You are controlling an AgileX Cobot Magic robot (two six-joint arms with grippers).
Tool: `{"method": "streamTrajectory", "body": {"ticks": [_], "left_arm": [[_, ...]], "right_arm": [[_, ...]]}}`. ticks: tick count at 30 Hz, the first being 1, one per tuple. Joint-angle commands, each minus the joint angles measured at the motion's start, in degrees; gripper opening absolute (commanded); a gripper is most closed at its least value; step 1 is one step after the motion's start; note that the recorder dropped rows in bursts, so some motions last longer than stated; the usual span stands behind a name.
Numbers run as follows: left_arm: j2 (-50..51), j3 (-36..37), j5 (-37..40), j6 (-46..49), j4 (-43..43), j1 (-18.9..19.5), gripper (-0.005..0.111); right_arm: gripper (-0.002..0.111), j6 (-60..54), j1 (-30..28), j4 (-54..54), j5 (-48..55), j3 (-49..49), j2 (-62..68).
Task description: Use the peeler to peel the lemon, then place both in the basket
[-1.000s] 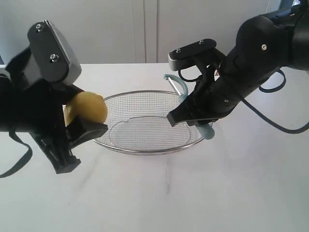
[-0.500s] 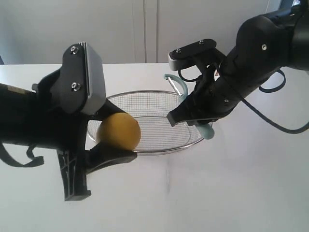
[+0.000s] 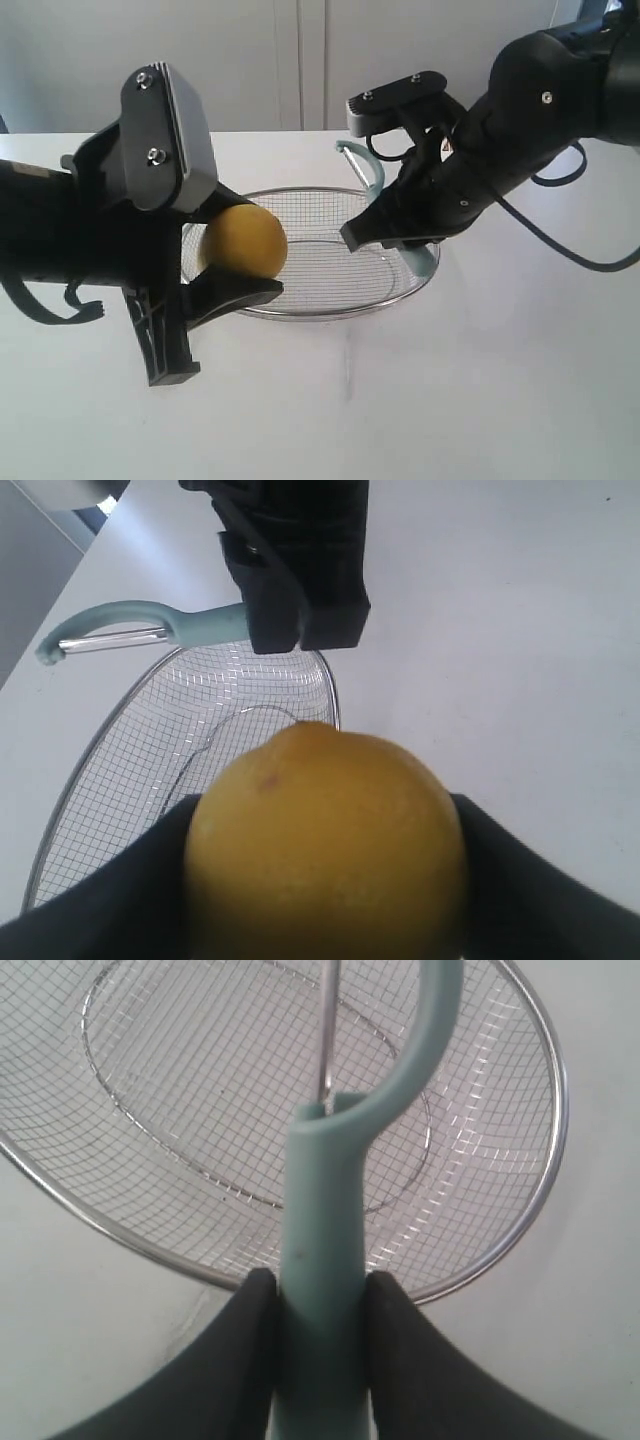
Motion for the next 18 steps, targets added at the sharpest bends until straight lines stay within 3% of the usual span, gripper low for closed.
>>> {"method": "streamTrajectory", "body": {"ticks": [1, 18], "left_arm": [[-0.16, 0.14, 0.12, 0.19, -1.81, -0.33, 0.0], [-0.16, 0.14, 1.95, 0.19, -1.81, -0.33, 0.0]], "right_arm": [[0.0, 0.35, 0.05, 0.33, -5.3, -0.34, -0.18], [0.0, 0.67, 0.05, 12.03, 2.73, 0.23, 0.12]]}}
